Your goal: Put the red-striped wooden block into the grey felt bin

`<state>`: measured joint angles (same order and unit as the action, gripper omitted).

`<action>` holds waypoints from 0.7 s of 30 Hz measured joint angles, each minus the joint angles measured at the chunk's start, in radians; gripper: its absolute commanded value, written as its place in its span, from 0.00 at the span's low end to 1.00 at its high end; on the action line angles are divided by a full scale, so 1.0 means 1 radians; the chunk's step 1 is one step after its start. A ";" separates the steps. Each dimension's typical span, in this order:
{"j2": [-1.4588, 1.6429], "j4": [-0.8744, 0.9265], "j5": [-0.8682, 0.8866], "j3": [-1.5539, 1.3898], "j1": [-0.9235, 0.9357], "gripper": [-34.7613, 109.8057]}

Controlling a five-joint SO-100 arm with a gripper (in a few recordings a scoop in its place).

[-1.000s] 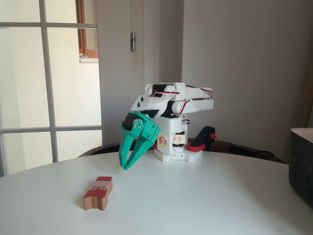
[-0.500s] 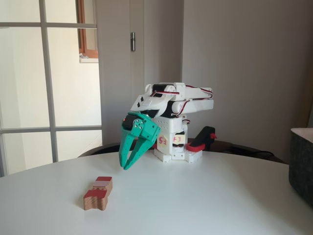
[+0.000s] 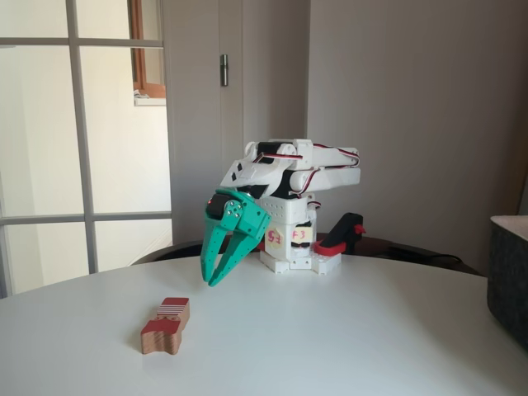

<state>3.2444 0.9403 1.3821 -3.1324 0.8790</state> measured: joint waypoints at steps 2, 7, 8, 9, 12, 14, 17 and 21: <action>0.000 0.000 0.000 0.000 0.000 0.24; 0.000 0.000 0.000 0.000 0.000 0.24; 0.000 0.000 0.000 0.000 0.000 0.24; 0.000 0.000 0.000 0.000 0.000 0.24; 0.000 0.000 0.000 0.000 0.000 0.24; 0.000 0.000 0.008 0.000 0.000 0.24; 0.000 0.000 0.005 0.000 0.000 0.24; -0.002 0.000 -0.012 0.008 0.000 0.24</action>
<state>3.2428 0.9403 1.3698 -3.1247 0.8790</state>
